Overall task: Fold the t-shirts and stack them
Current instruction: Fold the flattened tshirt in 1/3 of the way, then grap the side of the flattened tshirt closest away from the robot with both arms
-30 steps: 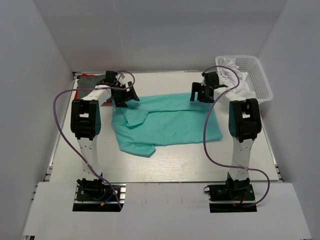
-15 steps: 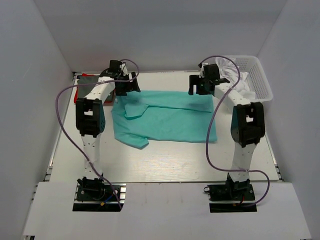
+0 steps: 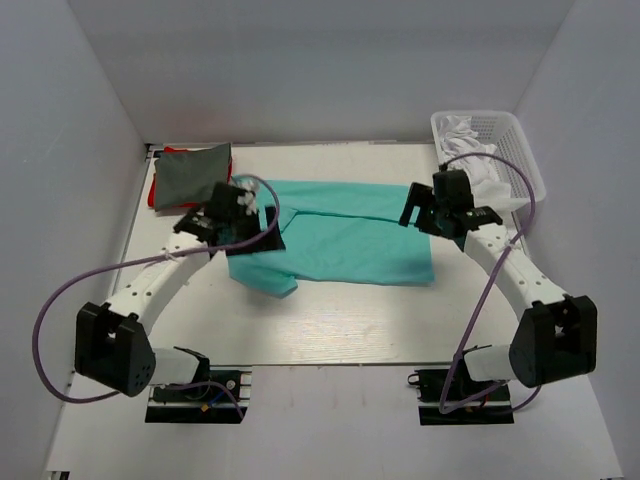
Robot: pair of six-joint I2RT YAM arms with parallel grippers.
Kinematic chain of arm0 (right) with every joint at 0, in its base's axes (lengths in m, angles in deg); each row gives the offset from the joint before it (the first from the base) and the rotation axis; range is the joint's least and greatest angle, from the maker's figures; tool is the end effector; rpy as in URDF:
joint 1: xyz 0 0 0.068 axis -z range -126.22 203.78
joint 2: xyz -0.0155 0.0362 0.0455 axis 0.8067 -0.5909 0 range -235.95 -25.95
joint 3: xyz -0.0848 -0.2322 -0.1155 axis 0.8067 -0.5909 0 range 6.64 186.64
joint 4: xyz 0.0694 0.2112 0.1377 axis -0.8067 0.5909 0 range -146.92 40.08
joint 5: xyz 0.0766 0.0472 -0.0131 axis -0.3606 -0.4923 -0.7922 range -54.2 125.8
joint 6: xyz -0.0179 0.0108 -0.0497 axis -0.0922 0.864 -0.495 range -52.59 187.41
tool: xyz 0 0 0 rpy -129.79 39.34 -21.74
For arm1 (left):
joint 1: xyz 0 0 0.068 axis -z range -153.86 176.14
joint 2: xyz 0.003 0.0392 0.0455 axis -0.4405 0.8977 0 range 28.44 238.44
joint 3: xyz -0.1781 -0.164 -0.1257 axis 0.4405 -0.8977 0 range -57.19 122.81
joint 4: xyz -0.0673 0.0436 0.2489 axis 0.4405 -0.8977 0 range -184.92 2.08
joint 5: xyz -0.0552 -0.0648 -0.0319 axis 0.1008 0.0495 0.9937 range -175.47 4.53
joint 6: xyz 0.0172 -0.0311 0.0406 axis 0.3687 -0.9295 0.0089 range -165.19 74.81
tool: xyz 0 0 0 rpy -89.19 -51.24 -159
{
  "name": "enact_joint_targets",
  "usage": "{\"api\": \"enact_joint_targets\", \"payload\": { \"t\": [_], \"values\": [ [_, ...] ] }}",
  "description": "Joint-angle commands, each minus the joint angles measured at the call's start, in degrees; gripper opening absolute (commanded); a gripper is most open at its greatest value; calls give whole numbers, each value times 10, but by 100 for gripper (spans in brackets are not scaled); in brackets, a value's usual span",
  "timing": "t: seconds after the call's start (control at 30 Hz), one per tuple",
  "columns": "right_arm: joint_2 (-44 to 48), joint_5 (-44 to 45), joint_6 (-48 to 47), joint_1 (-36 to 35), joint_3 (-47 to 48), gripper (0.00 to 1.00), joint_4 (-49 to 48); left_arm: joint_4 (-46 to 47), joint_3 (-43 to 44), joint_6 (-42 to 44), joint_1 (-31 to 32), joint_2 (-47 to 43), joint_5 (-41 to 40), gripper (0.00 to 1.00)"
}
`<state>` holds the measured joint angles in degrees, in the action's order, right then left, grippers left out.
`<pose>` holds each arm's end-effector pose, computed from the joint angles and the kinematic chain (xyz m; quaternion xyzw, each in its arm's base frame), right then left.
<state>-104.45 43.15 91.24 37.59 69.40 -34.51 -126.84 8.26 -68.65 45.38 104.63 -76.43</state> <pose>0.2947 0.0808 0.2960 0.0878 0.8936 0.0951 0.4297 0.2621 -0.0974 0.2999 -0.0073 0.9361 -0.1940 0.2932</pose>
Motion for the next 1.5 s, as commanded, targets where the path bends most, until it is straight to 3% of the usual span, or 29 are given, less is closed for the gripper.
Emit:
{"api": "enact_joint_targets", "payload": {
  "t": [0.0, 0.07, 0.23, 0.43, 0.5, 0.6, 0.73, 0.87, 0.9, 1.03, 1.13, 1.23, 1.47],
  "values": [
    [49, 34, 68, 3, -40, 90, 64, -48, -107, -41, 50, -4, -3, 100],
    [79, 30, 75, 3, -76, 90, 69, -42, -151, -57, 76, -19, -9, 100],
    [97, 31, 80, 5, -106, 90, 90, -14, -158, -69, 122, -3, -42, 100],
    [110, 51, 86, 10, -120, 90, 105, -30, -114, -84, 164, 122, -178, 94],
    [123, 58, 86, 11, -120, 90, 108, -36, -105, -84, 177, 137, -183, 91],
    [137, 74, 82, 14, -120, 90, 114, -17, -111, -84, 177, 129, -195, 81],
    [149, 58, 81, 17, -128, 90, 119, -6, -112, -102, 182, 133, -239, 78],
    [150, 40, 82, 19, -143, 90, 119, 2, -98, -102, 182, 172, -239, 64],
    [148, 35, 86, 19, -148, 90, 119, 2, -98, -102, 182, 179, -239, 50],
    [143, 5, 103, 17, -165, 90, 122, -12, -98, -102, 182, 168, -239, 30],
    [126, 12, 131, 19, -178, 89, 124, -40, -98, -102, 182, 134, -244, 29],
    [95, 10, 142, 19, -180, 87, 125, -69, -98, -102, 182, 114, -244, 20],
    [49, -23, 163, 19, -202, 82, 87, -142, -63, -80, 187, 114, -233, 20]
  ]
}}
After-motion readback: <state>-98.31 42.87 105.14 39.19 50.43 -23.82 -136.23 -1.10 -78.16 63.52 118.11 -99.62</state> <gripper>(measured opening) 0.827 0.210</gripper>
